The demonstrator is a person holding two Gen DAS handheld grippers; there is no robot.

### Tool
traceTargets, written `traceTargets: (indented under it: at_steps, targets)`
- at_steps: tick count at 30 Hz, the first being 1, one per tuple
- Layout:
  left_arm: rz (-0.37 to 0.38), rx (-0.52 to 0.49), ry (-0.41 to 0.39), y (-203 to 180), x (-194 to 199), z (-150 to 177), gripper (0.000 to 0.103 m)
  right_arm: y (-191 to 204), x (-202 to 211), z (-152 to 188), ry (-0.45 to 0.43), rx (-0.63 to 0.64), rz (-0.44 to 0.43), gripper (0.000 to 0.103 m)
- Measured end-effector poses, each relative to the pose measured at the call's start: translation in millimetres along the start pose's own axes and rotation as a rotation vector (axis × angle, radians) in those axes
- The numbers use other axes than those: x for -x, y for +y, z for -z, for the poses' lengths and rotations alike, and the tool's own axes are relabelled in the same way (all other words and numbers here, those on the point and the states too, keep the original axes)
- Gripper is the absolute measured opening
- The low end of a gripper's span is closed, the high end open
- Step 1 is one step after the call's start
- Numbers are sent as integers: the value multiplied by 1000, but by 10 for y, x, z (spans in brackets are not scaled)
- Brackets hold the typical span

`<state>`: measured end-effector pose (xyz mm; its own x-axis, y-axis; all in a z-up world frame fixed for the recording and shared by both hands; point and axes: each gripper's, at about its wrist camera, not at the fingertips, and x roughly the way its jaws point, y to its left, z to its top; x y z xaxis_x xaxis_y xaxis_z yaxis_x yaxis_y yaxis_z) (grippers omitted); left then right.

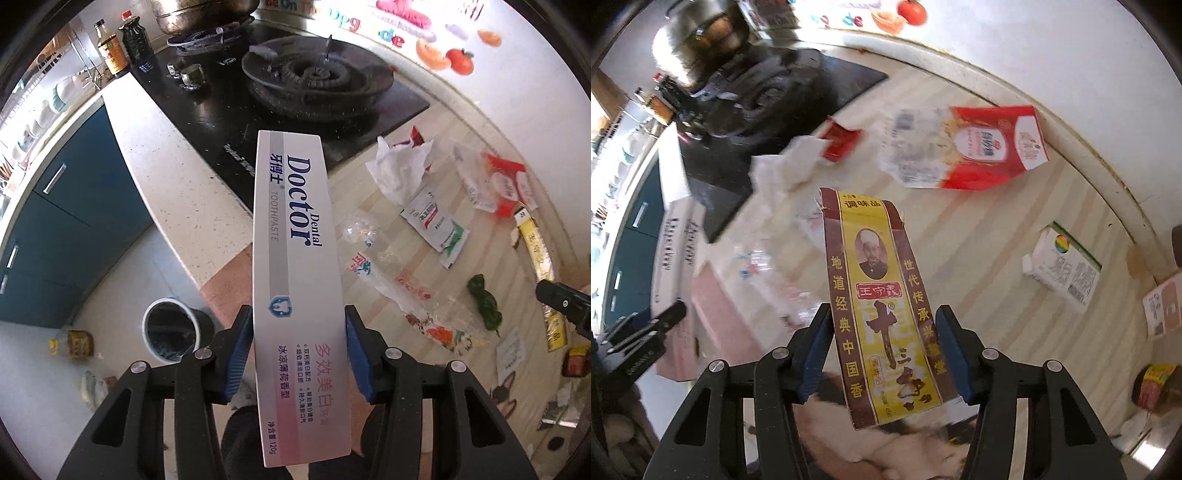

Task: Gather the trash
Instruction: 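Grasp the white toothpaste box with the left tool while the right tool grasps the yellow seasoning box, then carry both boxes to the white bin and open both tools to drop them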

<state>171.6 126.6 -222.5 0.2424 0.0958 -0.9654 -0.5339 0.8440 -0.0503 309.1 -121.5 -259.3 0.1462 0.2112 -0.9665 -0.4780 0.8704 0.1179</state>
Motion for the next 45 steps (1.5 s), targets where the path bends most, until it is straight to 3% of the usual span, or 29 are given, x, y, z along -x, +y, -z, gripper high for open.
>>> traceTargets:
  at_steps: [1,2,5,9,13,18,24,25,26,30,35,36,37,38,39,42,44,45]
  targets:
    - [18,2,-7,62,34,29,45,119,57,67,-11,1,-9,58]
    - [36,5,-14,191,90,49,44,326,422,14,-14,4,-12,58]
    - [74,19,-23,603,209,148,44,920,665,-15,-32,14,-40,58]
    - [107,80,-11,1361,289,382,44,1784,659,180,-21,48,-111,58]
    - [91,178,73,2371,9,738,44,2769,266,393,42,145,-164,58]
    - [25,310,212,3531,-827,1210,44,3917,-800,728,189,274,-181,58]
    - [32,465,405,4620,-2485,1616,45,4819,-2615,1053,374,326,-168,57]
    - [45,484,429,4719,-2714,1673,45,4949,-2995,1099,413,328,-161,48]
    - [55,504,456,4825,-2970,1708,45,5020,-3234,1121,434,324,-158,26]
    - [133,571,535,5132,-3849,1837,46,5272,-4378,1207,552,306,-146,25]
    - [173,613,601,5307,-4517,1942,47,5282,-5215,1271,581,269,-144,26]
    - [178,621,604,5347,-4584,1963,50,5255,-5305,1268,592,258,-135,28]
    - [178,628,605,5377,-4625,1975,56,5225,-5385,1284,608,243,-136,39]
    - [173,632,601,5415,-4611,1997,72,5212,-5440,1308,615,237,-121,60]
    - [163,633,589,5432,-4580,2005,85,5209,-5476,1323,614,242,-95,67]
    - [106,626,576,5433,-4425,2022,89,5229,-5522,1380,594,276,-55,77]
    - [42,597,559,5432,-4313,2008,89,5252,-5504,1496,565,303,-21,96]
    - [-2,577,546,5414,-4208,1996,89,5279,-5469,1489,544,322,-5,98]
